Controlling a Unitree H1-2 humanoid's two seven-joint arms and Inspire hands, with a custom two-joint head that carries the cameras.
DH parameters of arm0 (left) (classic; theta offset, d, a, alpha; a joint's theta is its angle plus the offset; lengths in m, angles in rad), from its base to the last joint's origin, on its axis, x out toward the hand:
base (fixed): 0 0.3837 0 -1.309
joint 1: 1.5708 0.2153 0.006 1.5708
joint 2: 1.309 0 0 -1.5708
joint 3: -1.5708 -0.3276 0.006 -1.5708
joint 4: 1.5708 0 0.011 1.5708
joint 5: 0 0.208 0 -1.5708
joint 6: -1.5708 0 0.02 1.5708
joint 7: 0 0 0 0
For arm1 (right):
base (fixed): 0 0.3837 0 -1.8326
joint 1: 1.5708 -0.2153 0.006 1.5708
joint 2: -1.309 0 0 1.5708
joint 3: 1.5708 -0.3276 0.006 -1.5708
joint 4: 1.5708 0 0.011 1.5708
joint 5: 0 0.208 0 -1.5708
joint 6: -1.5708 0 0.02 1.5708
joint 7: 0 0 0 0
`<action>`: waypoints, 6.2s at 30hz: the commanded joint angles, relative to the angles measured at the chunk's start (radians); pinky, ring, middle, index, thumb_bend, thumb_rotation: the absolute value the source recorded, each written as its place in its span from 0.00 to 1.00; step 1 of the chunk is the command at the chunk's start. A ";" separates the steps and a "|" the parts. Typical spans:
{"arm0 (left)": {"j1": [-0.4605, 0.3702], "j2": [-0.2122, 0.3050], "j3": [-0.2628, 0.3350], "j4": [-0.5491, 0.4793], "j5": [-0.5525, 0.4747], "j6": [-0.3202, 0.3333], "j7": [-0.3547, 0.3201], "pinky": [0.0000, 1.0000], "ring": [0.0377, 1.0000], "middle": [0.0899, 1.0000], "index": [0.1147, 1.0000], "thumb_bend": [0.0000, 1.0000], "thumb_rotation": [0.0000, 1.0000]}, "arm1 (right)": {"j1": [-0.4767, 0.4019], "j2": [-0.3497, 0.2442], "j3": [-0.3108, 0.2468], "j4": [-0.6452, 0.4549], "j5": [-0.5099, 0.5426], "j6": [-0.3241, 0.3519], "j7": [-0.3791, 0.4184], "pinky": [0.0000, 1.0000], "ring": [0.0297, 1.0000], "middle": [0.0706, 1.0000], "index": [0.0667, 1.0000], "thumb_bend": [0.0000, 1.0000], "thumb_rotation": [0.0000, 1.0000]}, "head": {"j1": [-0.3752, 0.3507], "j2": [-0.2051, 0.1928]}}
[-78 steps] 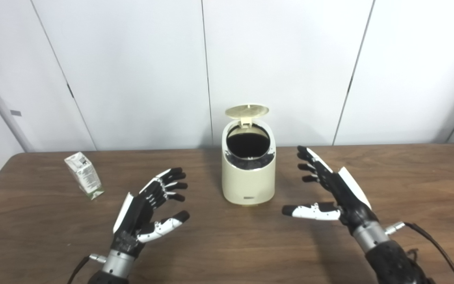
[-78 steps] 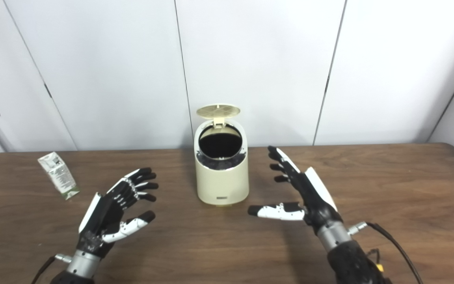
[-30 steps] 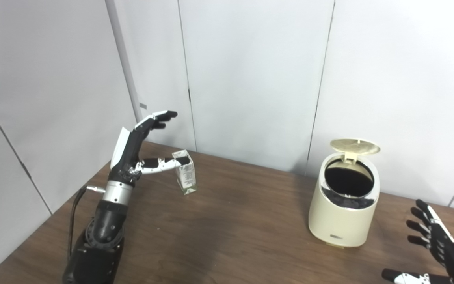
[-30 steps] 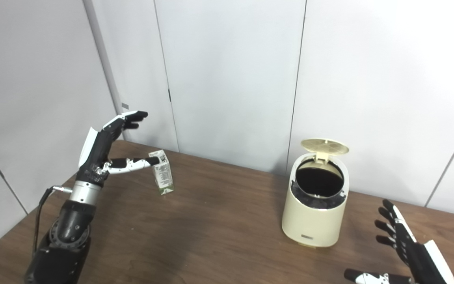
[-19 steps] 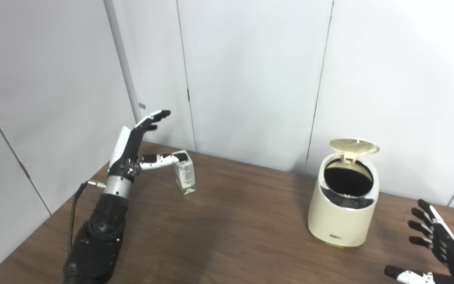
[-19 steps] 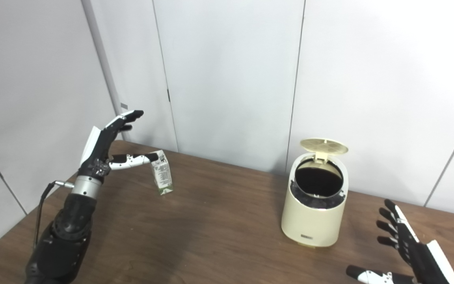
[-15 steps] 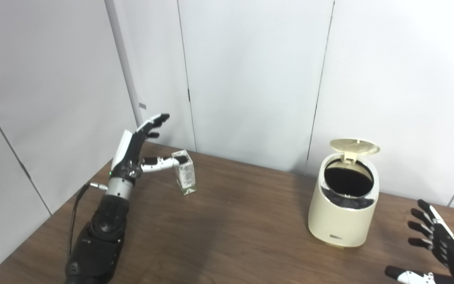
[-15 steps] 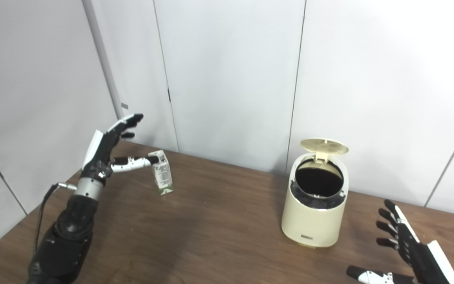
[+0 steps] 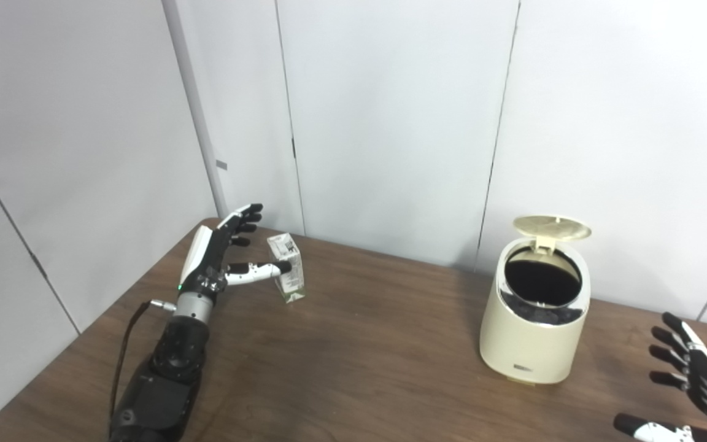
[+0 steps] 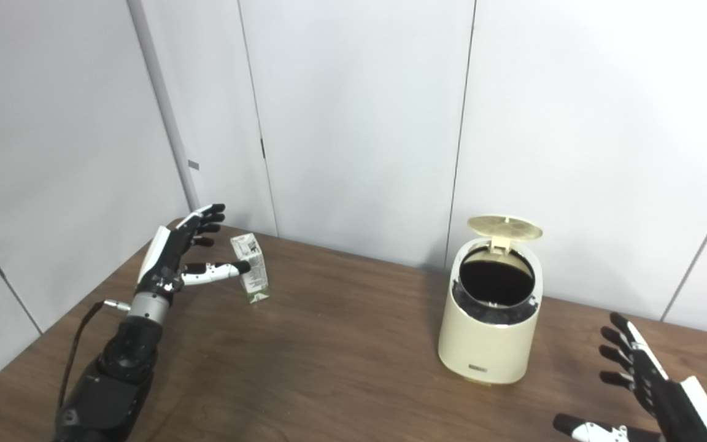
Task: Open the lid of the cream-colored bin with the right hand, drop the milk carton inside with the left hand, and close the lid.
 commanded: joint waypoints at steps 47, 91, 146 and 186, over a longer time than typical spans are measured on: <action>-0.130 -0.052 -0.081 0.265 -0.001 -0.169 0.201 0.69 0.72 0.72 0.75 0.97 0.19 | 0.023 -0.052 -0.016 -0.093 0.022 0.021 0.027 0.74 0.90 0.95 0.97 0.77 0.23 | -0.026 0.037; -0.155 -0.121 -0.164 0.136 -0.012 -0.221 0.355 0.40 0.42 0.43 0.44 0.50 0.00 | 0.027 -0.024 -0.003 -0.133 0.001 0.077 0.029 0.86 0.90 0.95 0.99 0.72 0.08 | -0.117 0.050; -0.345 -0.513 -0.348 -0.207 -0.103 -0.221 -0.070 0.40 0.42 0.44 0.45 0.50 0.00 | -0.008 0.025 0.049 -0.017 -0.150 -0.018 -0.027 0.71 0.85 0.94 0.97 0.76 0.25 | -0.423 0.022; -0.513 -0.300 -0.829 0.114 -0.013 -0.221 0.560 0.47 0.43 0.44 0.42 0.50 0.00 | 0.022 0.029 0.051 -0.020 -0.144 -0.048 -0.040 0.72 0.86 0.93 0.96 0.78 0.32 | -0.446 0.036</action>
